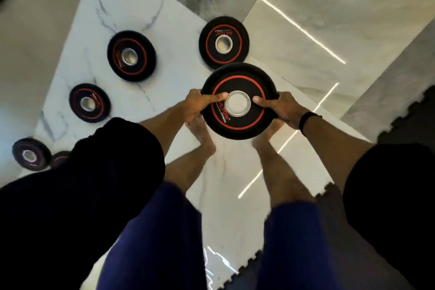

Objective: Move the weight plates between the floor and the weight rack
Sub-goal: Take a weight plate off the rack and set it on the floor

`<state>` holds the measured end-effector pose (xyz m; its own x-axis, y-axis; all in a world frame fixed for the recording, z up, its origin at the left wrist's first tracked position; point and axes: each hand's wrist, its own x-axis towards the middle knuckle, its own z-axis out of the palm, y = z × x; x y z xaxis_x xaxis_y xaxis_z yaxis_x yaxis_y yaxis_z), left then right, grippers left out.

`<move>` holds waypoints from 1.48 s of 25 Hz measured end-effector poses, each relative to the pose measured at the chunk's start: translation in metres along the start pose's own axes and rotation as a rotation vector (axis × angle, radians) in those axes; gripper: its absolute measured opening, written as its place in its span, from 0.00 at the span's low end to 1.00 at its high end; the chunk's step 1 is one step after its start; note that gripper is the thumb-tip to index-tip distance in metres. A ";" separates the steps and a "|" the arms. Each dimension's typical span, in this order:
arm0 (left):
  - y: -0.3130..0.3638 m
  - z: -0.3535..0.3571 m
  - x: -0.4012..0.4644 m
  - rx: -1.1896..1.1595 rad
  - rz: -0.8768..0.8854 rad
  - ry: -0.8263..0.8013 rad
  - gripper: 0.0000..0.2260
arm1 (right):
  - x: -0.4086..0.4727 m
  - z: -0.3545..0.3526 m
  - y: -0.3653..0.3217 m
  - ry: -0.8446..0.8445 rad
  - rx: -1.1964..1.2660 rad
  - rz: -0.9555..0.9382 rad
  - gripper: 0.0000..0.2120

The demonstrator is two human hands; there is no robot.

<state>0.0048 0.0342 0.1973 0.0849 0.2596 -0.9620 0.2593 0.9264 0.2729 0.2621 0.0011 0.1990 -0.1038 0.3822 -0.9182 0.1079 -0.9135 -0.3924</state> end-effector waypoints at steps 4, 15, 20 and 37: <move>0.065 0.022 -0.143 0.183 0.126 -0.053 0.34 | -0.166 -0.014 -0.056 0.084 0.007 -0.108 0.24; 0.247 0.092 -0.421 0.446 0.815 -0.135 0.14 | -0.457 -0.057 -0.167 0.449 0.093 -0.652 0.19; 0.311 0.126 -0.483 0.428 1.077 -0.185 0.16 | -0.526 -0.083 -0.209 0.567 0.122 -0.869 0.21; 0.523 0.331 -0.458 0.324 1.260 -0.216 0.23 | -0.531 -0.358 -0.331 0.630 0.061 -1.054 0.36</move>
<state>0.4197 0.3092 0.7844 0.5792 0.8144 -0.0356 0.1048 -0.0311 0.9940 0.6352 0.1502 0.7976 0.3852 0.9225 -0.0256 0.2121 -0.1155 -0.9704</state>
